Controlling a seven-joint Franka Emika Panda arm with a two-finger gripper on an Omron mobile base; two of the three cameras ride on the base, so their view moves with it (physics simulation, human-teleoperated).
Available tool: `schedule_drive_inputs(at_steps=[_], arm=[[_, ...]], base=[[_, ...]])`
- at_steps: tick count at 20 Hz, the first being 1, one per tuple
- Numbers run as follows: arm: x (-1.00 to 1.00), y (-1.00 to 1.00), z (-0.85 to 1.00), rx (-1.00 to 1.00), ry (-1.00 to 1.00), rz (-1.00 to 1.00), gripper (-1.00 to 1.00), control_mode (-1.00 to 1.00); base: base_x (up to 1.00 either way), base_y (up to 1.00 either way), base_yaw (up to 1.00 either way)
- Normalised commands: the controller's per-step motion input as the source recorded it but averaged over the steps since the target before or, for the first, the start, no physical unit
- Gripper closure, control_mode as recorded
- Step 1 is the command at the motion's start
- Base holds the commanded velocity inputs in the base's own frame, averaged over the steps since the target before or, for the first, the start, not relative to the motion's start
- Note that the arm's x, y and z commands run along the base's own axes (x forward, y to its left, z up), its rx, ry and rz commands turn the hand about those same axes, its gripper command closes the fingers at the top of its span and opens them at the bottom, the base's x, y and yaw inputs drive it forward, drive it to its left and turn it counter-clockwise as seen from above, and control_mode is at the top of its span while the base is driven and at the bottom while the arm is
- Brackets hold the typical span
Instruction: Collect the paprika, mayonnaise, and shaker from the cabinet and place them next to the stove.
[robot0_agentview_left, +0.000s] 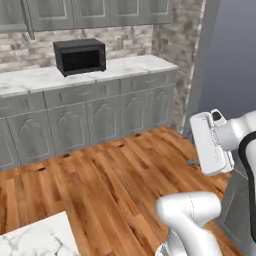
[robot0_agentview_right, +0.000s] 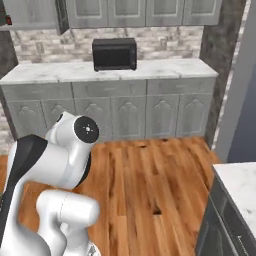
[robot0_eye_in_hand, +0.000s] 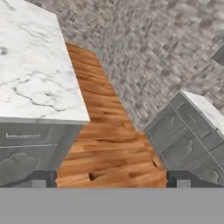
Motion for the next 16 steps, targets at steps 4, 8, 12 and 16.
schedule_drive_inputs(at_steps=[4,8,12,16], arm=[[0.0,0.0,0.0,0.0,0.0,0.0,-1.0,1.0],[0.0,0.0,0.0,0.0,0.0,0.0,-1.0,1.0],[0.0,0.0,0.0,0.0,0.0,0.0,-1.0,1.0],[0.0,0.0,0.0,0.0,0.0,0.0,-1.0,1.0]], base=[[1.0,0.0,0.39],[1.0,0.0,0.38],[1.0,0.0,0.31],[1.0,0.0,0.3]])
